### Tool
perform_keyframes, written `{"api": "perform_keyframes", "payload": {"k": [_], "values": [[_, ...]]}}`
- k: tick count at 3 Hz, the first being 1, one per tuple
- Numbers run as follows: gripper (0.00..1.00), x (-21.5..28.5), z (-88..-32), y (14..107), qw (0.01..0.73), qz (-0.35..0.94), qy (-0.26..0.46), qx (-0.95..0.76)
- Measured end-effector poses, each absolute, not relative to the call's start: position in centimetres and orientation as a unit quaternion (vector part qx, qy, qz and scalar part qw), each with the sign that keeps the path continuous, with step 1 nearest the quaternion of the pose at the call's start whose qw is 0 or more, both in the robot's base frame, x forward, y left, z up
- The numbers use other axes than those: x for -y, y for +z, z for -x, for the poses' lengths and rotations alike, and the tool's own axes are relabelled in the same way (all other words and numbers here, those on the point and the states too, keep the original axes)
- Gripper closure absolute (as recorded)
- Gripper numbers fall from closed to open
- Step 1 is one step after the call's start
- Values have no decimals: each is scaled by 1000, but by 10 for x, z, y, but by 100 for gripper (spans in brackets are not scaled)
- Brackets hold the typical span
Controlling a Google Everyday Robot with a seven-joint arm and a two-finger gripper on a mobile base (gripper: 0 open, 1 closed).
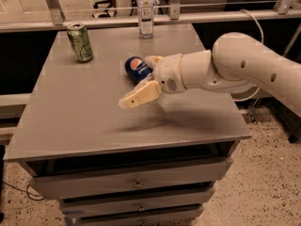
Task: Knock pepsi can over
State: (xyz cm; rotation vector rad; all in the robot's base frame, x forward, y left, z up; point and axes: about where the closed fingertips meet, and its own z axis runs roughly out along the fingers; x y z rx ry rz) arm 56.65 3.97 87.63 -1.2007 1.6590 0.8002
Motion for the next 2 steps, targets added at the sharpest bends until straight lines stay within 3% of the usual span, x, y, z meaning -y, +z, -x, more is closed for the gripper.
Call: {"api": "perform_keyframes", "payload": {"k": [2], "values": [[0, -41, -554, 846, 434, 484, 341, -679]]}}
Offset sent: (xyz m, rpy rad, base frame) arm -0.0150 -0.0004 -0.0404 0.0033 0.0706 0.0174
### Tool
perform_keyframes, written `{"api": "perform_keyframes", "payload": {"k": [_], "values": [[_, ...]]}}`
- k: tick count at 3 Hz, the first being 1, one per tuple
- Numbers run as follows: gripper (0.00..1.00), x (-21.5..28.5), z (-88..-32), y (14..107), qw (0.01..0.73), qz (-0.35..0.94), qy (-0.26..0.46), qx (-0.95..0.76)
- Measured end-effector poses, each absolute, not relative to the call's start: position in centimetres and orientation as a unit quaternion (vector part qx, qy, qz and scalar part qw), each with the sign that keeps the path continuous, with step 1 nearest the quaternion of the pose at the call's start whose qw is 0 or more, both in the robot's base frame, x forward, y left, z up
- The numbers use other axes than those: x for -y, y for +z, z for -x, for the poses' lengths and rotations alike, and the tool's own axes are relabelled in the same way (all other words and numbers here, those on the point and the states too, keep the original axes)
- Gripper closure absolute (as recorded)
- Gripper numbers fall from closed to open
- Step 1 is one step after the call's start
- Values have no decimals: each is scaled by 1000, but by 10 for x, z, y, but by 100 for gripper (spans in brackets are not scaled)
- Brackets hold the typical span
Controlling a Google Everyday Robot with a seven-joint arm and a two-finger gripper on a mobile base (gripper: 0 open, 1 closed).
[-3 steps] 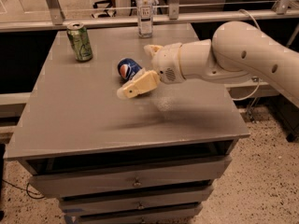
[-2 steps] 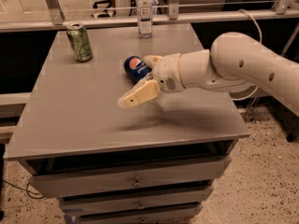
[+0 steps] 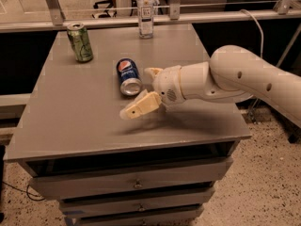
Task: Knock pepsi can over
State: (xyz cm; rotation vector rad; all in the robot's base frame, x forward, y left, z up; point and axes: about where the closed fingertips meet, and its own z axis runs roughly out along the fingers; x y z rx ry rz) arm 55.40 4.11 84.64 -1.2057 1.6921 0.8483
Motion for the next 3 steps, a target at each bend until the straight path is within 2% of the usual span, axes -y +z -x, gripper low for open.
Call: {"api": "perform_keyframes", "payload": {"k": [2, 3], "values": [[0, -30, -552, 841, 429, 483, 335, -686], [0, -3, -558, 843, 436, 474, 315, -697]]}}
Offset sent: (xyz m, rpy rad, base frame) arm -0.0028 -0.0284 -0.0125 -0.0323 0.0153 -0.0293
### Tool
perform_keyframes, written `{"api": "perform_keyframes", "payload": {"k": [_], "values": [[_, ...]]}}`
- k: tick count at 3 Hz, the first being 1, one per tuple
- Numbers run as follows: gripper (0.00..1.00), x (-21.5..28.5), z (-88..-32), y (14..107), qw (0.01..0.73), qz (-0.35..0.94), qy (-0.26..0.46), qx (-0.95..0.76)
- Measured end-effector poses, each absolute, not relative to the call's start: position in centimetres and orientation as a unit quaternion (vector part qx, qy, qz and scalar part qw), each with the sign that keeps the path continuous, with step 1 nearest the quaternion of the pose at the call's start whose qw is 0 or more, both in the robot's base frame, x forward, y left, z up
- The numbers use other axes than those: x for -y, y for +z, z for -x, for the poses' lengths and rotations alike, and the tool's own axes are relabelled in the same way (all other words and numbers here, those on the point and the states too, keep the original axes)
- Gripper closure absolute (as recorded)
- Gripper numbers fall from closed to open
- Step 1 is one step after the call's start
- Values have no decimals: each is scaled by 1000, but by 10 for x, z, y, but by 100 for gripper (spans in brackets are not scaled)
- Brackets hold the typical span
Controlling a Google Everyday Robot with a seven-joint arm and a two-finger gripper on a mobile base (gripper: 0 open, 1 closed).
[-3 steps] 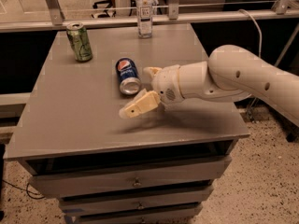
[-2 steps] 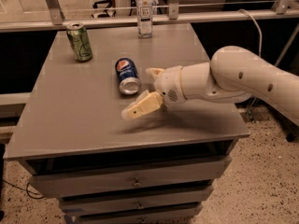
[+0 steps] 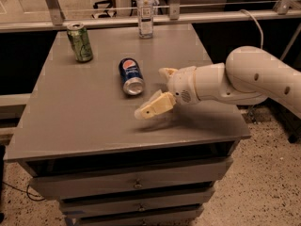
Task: Knock pepsi can over
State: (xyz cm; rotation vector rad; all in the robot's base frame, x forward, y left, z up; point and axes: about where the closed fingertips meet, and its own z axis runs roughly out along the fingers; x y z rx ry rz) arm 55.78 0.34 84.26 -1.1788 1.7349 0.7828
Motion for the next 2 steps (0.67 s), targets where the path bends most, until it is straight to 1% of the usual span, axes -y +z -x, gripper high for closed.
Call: {"api": "perform_keyframes", "payload": {"k": [2], "values": [[0, 109, -580, 878, 460, 462, 222, -725]]}}
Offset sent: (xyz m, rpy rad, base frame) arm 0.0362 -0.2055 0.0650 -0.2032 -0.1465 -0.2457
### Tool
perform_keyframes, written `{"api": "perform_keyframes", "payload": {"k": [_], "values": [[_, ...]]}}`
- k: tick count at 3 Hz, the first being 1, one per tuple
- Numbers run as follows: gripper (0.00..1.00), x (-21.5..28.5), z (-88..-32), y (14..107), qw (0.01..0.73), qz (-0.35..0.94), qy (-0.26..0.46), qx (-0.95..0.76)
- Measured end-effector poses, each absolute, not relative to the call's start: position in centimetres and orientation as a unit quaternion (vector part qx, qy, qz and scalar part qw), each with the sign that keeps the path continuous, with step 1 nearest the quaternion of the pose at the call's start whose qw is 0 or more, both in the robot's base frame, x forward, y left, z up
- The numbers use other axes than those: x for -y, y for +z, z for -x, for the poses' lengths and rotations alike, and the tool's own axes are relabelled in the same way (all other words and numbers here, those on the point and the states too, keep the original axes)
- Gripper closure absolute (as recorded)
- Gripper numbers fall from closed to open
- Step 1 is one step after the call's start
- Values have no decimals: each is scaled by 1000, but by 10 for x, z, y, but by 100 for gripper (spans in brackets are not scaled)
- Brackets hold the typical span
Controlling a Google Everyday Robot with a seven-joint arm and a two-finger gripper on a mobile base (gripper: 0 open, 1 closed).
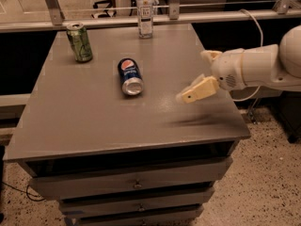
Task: Knock pepsi can over
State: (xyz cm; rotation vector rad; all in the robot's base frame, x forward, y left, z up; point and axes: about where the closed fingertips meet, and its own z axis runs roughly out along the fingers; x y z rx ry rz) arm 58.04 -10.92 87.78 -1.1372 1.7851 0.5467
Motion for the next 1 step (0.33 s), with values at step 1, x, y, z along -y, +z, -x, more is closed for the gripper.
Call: {"api": "perform_keyframes", "payload": {"k": [1], "values": [[0, 121, -584, 883, 463, 460, 212, -727]]}}
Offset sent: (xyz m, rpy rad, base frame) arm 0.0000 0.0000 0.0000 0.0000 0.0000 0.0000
